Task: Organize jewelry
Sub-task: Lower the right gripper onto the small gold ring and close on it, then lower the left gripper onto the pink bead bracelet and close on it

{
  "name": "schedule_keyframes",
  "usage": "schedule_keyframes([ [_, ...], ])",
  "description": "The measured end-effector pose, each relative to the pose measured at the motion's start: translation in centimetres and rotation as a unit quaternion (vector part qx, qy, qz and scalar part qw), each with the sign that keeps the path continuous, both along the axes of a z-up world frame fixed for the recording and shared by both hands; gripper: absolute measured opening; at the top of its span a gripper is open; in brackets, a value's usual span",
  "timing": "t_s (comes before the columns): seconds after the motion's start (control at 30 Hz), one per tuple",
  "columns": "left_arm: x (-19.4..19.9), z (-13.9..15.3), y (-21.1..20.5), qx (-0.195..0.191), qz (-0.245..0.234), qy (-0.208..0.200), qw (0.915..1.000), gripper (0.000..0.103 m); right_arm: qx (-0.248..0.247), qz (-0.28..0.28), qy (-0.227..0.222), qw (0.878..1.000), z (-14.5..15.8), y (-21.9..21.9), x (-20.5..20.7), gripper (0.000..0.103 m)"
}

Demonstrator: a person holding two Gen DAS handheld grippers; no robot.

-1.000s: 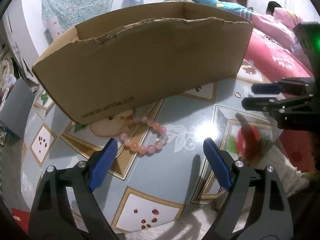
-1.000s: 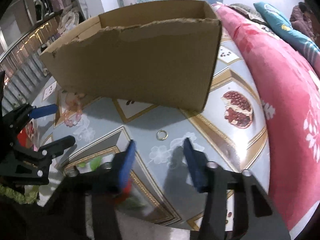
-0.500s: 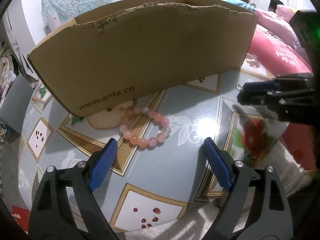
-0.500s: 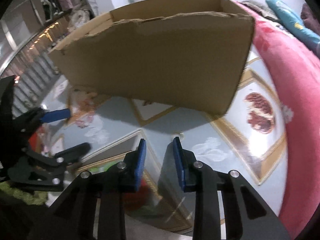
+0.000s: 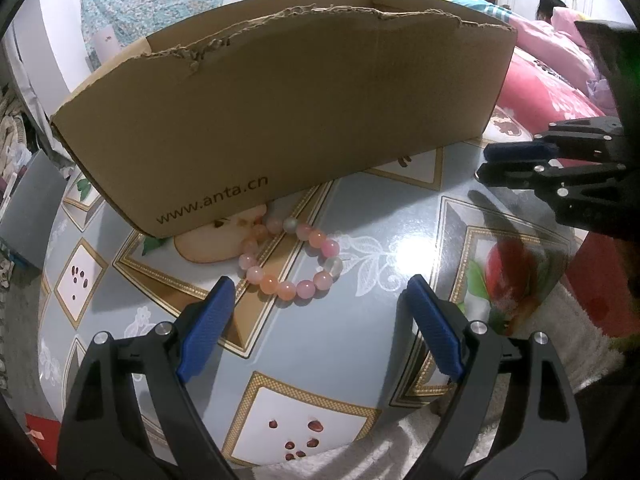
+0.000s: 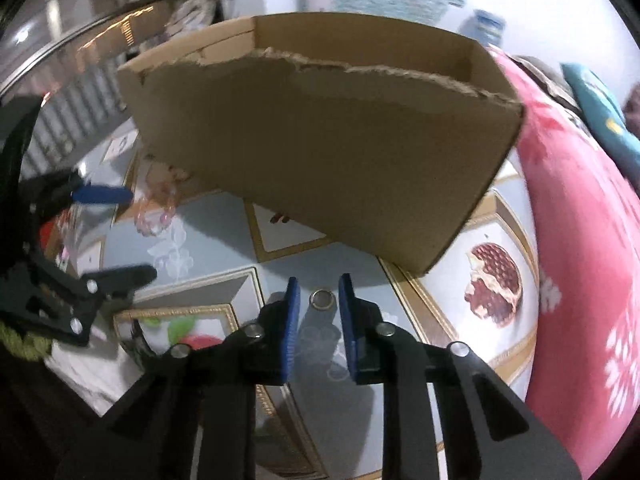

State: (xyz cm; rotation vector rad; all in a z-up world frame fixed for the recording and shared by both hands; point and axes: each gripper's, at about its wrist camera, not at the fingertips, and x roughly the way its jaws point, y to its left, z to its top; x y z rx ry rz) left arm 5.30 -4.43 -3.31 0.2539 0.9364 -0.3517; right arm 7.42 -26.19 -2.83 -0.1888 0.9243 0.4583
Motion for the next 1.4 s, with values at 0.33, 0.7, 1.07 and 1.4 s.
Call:
schedule_keyframes([
  [0.33, 0.4, -0.1, -0.2, 0.005, 0.002, 0.001, 1.0000, 0.084, 0.018, 0.082, 0.008, 0.996, -0.4, -1.5, 0.6, 0.012],
  [0.7, 0.5, 0.7, -0.8, 0.010, 0.000, -0.014, 0.9998, 0.083, 0.055, 0.061, 0.004, 0.997, -0.1, -2.8, -0.1, 0.011],
  [1.07, 0.6, 1.1, -2.1, 0.009, -0.028, -0.019, 0.9994, 0.053, 0.120, 0.015, 0.003, 0.993, 1.2, -3.1, -0.1, 0.011],
  [1.4, 2.4, 0.5, -2.1, 0.030, -0.005, 0.018, 0.9994, 0.039, 0.147, 0.008, 0.003, 0.989, 1.8, -2.0, -0.5, 0.011],
])
